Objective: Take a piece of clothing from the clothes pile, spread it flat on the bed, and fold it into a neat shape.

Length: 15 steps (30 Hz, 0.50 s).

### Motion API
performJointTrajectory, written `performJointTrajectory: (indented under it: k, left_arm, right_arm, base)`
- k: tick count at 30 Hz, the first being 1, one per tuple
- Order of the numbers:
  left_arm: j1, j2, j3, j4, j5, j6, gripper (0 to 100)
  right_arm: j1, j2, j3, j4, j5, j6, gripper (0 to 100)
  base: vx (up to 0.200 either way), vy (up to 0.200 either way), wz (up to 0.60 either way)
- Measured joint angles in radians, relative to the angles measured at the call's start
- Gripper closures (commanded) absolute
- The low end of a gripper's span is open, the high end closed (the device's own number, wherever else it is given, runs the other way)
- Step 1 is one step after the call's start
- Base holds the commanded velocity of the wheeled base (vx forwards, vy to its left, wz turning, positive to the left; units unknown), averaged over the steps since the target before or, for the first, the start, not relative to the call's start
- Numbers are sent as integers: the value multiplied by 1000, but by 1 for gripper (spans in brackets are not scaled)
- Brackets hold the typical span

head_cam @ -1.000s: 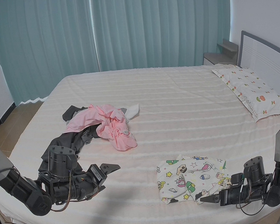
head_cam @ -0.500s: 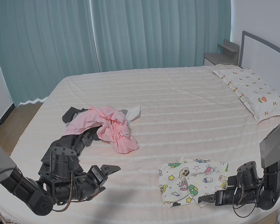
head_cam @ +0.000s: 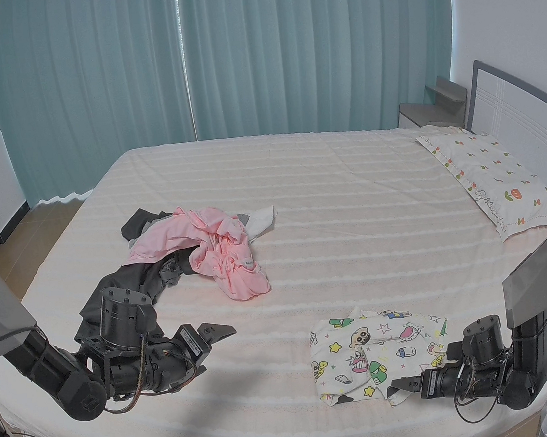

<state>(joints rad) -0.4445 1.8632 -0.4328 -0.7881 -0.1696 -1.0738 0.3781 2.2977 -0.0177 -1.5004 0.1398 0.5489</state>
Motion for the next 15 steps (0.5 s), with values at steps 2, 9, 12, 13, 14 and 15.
performJointTrajectory:
  k: [2,9,12,13,14,15]
  left_arm:
    - [-1,1,1,-6,1,0,0]
    - [0,6,7,-31,3,-1,0]
    - [0,9,9,-37,3,-1,0]
    - [0,9,10,-37,3,-1,0]
    - [0,9,10,-37,3,-1,0]
    - [0,9,10,-37,3,-1,0]
  right_arm:
    - [-1,12,0,-32,-8,2,0]
    - [-4,54,0,-52,-19,6,0]
    - [-4,64,0,-53,-20,9,0]
    - [-4,66,0,-52,-21,12,100]
    - [-4,66,0,-53,-21,17,100]
    - [-4,67,0,-53,-20,25,100]
  base:
    - [0,0,0]
    - [0,0,0]
    - [0,0,0]
    - [0,0,0]
    - [0,0,0]
    - [0,0,0]
